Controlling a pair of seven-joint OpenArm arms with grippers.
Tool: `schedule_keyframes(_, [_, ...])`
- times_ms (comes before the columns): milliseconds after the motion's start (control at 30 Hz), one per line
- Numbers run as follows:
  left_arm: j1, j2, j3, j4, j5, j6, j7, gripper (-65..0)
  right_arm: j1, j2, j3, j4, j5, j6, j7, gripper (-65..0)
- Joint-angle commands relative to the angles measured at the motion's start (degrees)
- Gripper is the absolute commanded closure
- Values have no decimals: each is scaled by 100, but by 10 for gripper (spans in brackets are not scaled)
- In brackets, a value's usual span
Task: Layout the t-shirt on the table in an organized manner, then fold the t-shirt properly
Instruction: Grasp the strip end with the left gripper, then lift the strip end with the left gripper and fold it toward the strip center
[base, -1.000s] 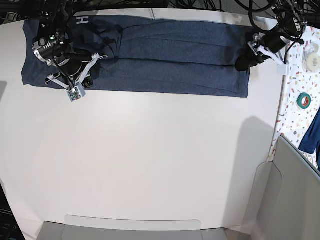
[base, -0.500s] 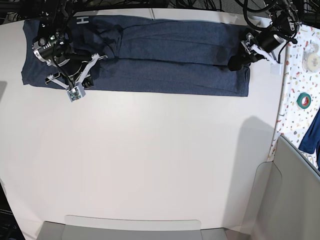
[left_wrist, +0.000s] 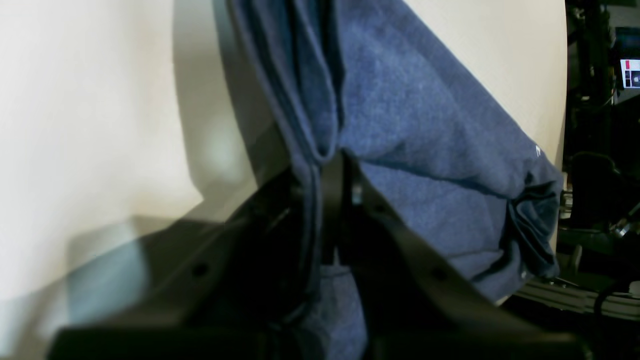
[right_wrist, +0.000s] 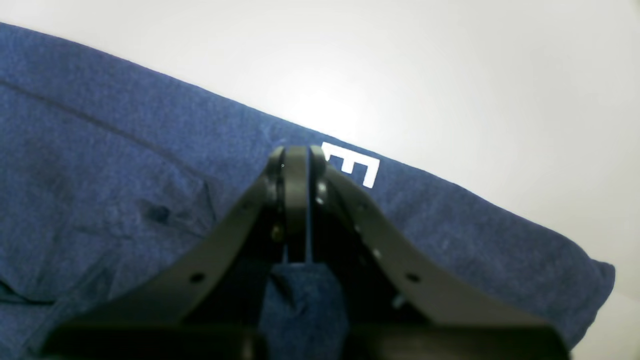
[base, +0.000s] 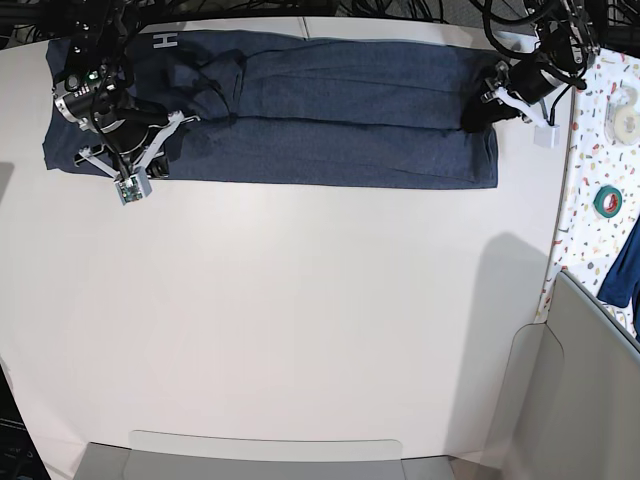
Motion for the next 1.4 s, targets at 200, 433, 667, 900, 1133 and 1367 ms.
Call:
schedule_keyframes(200, [-40,18,-25,364,202,173,134,0,39,-81,886,83,67,12,107,0])
schedule_keyframes(433, [13,194,28,1384,184,173,195,0,39,-72,2223,83,67,12,81,0])
schedule_keyframes(667, [-23,466,36,1911,184,164,538,0,13,-55,3216,74,67,20,72,0])
schedule_keyframes(900, [-278,704,494,1929,184,164,819,0,-84,-46,3717,65,32,29,63,0])
schedule_keyframes(1133, [-418,730,1540,1938,184,164,793,0,-101,-28,3761,65,23,29,63,0])
schedule_keyframes(1367, [-708,616,2604,1938,193,164,512,0,-110,-28,3761,57,14,29,63,0])
